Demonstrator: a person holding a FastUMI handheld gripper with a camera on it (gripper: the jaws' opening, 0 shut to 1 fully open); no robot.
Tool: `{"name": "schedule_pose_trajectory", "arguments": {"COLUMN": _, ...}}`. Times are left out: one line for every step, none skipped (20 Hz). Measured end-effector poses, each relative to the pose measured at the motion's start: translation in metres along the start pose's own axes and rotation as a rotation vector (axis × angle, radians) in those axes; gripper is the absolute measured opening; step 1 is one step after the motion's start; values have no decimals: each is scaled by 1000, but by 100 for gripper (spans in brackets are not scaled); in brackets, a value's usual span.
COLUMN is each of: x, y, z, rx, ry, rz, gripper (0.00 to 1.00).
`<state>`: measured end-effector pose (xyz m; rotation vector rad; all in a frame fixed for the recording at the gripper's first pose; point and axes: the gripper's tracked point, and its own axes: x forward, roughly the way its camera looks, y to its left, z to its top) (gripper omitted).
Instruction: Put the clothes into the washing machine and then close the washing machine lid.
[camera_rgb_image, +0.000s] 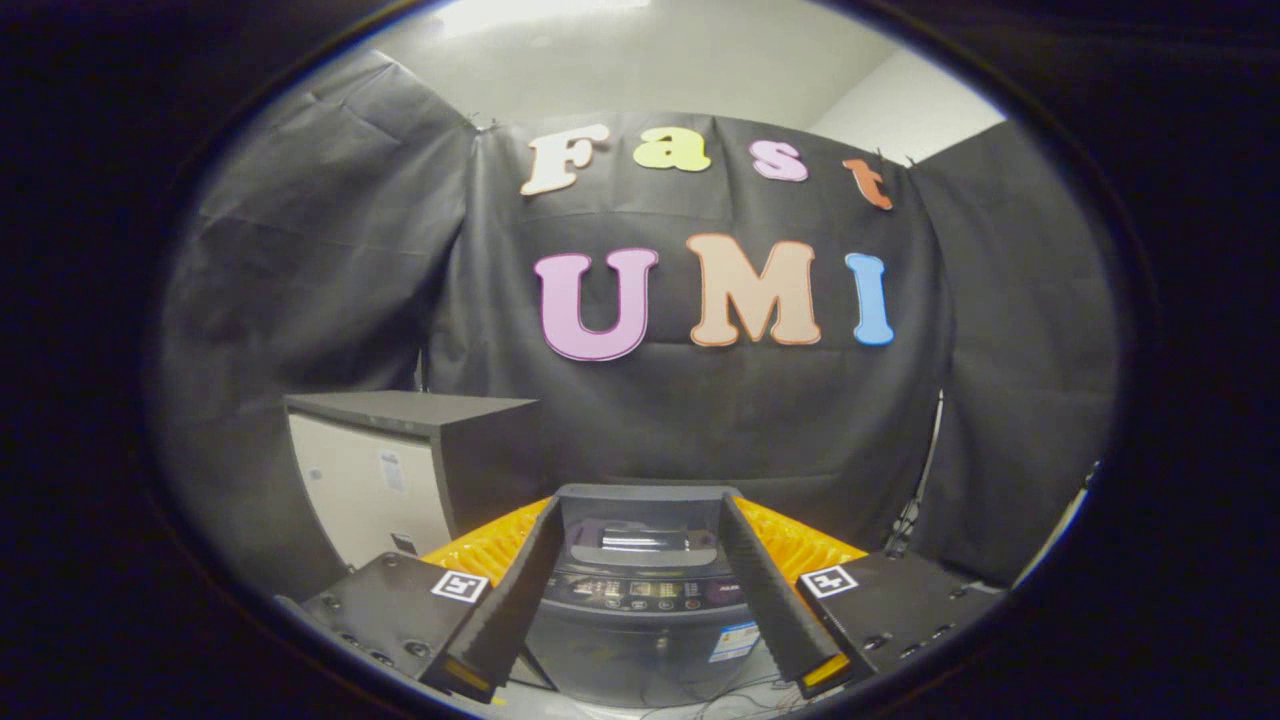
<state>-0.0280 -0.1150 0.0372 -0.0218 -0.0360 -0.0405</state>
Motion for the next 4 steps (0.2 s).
{"name": "schedule_pose_trajectory", "arguments": {"x": 0, "y": -6, "z": 7, "rx": -2, "ry": -9, "rz": -15, "gripper": 98}}
{"name": "schedule_pose_trajectory", "arguments": {"x": -2, "y": -11, "z": 6, "rx": -2, "ry": -13, "rz": -20, "gripper": 98}}
{"name": "schedule_pose_trajectory", "arguments": {"x": -2, "y": -10, "z": 8, "rx": 0, "ry": -28, "rz": -12, "gripper": 98}}
{"name": "schedule_pose_trajectory", "arguments": {"x": -1, "y": -8, "z": 9, "rx": -1, "ry": -38, "rz": -12, "gripper": 98}}
